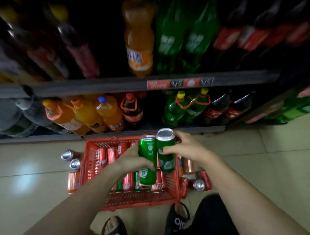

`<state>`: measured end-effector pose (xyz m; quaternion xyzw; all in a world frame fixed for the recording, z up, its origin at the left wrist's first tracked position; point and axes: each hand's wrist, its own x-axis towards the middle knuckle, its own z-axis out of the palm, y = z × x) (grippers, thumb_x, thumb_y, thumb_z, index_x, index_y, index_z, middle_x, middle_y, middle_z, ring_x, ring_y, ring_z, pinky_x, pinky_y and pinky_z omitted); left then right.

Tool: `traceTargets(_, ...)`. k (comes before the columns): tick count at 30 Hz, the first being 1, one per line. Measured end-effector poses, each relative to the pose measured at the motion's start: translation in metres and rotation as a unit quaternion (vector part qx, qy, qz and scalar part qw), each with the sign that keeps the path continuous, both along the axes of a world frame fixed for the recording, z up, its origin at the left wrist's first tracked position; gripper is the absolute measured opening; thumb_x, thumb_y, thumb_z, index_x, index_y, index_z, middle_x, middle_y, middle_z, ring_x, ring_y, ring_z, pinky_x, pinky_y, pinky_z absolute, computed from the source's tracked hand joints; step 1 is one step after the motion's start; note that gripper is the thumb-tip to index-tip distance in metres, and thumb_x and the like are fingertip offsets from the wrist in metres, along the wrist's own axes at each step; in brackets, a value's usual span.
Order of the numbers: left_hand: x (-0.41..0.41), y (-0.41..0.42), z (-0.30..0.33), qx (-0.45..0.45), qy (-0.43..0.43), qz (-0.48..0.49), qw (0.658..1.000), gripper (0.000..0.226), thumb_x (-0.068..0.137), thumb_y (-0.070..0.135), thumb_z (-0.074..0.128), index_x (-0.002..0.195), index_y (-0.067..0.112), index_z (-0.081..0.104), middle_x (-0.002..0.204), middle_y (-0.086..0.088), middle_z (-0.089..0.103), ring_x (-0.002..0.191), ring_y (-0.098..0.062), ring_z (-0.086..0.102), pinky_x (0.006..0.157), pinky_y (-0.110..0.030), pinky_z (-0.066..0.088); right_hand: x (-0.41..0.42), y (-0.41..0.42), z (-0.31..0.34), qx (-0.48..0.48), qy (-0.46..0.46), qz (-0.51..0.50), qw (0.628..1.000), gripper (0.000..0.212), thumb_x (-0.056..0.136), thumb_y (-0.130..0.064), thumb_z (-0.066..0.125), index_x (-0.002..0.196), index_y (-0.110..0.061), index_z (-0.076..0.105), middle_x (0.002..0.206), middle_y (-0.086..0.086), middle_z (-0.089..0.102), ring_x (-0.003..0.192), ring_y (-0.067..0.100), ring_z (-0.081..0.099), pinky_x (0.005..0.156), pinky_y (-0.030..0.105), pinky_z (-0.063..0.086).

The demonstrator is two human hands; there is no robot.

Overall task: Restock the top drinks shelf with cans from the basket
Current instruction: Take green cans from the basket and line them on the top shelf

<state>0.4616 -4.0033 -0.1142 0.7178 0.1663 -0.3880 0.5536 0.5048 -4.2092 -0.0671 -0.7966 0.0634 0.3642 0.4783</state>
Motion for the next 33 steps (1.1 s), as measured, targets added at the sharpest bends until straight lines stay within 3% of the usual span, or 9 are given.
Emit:
traceTargets(3,0.026,-0.005,0.119,-0.009,-0.077,-0.008,0.997,0.081,0.069,-0.010,0.084,0.132,0.026,0.049,0.114,-0.002,0.073,0.107,-0.018,0.072,0.089,-0.032,0.059,0.010,-0.007,0.110,0.052,-0.055,-0.078,0.994,0.064,0.070,-0.034,0.090,0.129,-0.031,0.064,0.115,-0.015,0.069,0.104,0.002,0.066,0.084,0.018,0.051)
traceTargets(8,0.070,-0.027,0.333,-0.028,-0.206,-0.002,0.978,0.087,0.055,-0.003,0.089,0.128,0.024,0.050,0.113,-0.004,0.075,0.104,-0.019,0.074,0.085,-0.028,0.060,0.030,-0.022,0.310,0.122,-0.169,-0.194,0.959,0.036,0.076,-0.023,0.087,0.107,-0.030,0.071,0.102,-0.012,0.075,0.096,0.004,0.071,0.075,0.019,0.051)
traceTargets(12,0.100,-0.047,0.510,-0.045,-0.293,-0.021,0.955,0.088,0.059,-0.006,0.090,0.132,0.021,0.050,0.114,-0.004,0.076,0.098,-0.010,0.076,0.081,-0.025,0.060,0.051,-0.040,0.474,0.150,-0.269,-0.223,0.925,0.034,0.078,-0.030,0.086,0.110,-0.027,0.074,0.103,-0.009,0.077,0.097,0.008,0.072,0.081,0.027,0.054)
traceTargets(17,0.124,-0.072,0.695,-0.043,-0.402,-0.051,0.913,0.079,0.065,-0.005,0.090,0.128,0.028,0.055,0.113,0.003,0.078,0.103,-0.012,0.076,0.095,-0.041,0.060,0.069,-0.062,0.652,0.172,-0.405,-0.228,0.868,0.026,0.081,-0.025,0.084,0.103,-0.018,0.073,0.089,-0.007,0.077,0.081,0.005,0.073,0.065,0.020,0.055)
traceTargets(19,0.129,-0.082,0.759,-0.042,-0.444,-0.052,0.894,0.075,0.068,-0.004,0.090,0.127,0.028,0.057,0.113,0.004,0.079,0.102,-0.011,0.077,0.095,-0.041,0.061,0.072,-0.070,0.711,0.168,-0.459,-0.232,0.841,0.028,0.080,-0.029,0.085,0.101,-0.015,0.073,0.093,0.002,0.078,0.084,0.015,0.075,0.066,0.029,0.058)
traceTargets(25,0.136,-0.114,0.906,-0.033,-0.556,-0.032,0.830,0.074,0.066,0.008,0.095,0.129,0.023,0.058,0.111,0.001,0.078,0.097,-0.014,0.078,0.091,-0.042,0.063,0.091,-0.097,0.854,0.188,-0.558,-0.258,0.766,0.053,0.069,-0.045,0.088,0.103,-0.008,0.073,0.102,0.011,0.077,0.097,0.032,0.074,0.087,0.056,0.058)
traceTargets(27,0.136,-0.125,0.942,-0.037,-0.584,-0.026,0.810,0.069,0.072,0.009,0.092,0.130,0.021,0.057,0.110,0.000,0.079,0.096,-0.014,0.078,0.089,-0.039,0.064,0.091,-0.105,0.892,0.160,-0.571,-0.272,0.758,0.064,0.067,-0.058,0.085,0.111,-0.014,0.070,0.107,0.001,0.074,0.101,0.021,0.072,0.094,0.050,0.058)
traceTargets(30,0.142,-0.137,0.983,-0.050,-0.612,-0.007,0.789,0.067,0.070,0.013,0.093,0.128,0.020,0.059,0.109,-0.001,0.080,0.096,-0.017,0.079,0.090,-0.042,0.063,0.094,-0.119,0.936,0.157,-0.600,-0.268,0.737,0.037,0.075,-0.052,0.083,0.095,-0.023,0.072,0.094,-0.011,0.074,0.088,0.008,0.073,0.090,0.041,0.060)
traceTargets(33,0.157,-0.148,1.012,-0.025,-0.640,0.008,0.768,0.070,0.062,0.024,0.094,0.124,0.025,0.062,0.109,0.002,0.079,0.097,-0.018,0.078,0.091,-0.047,0.062,0.105,-0.127,0.970,0.130,-0.619,-0.281,0.722,0.039,0.071,-0.058,0.082,0.093,-0.028,0.070,0.099,-0.010,0.075,0.091,0.009,0.073,0.088,0.036,0.060)
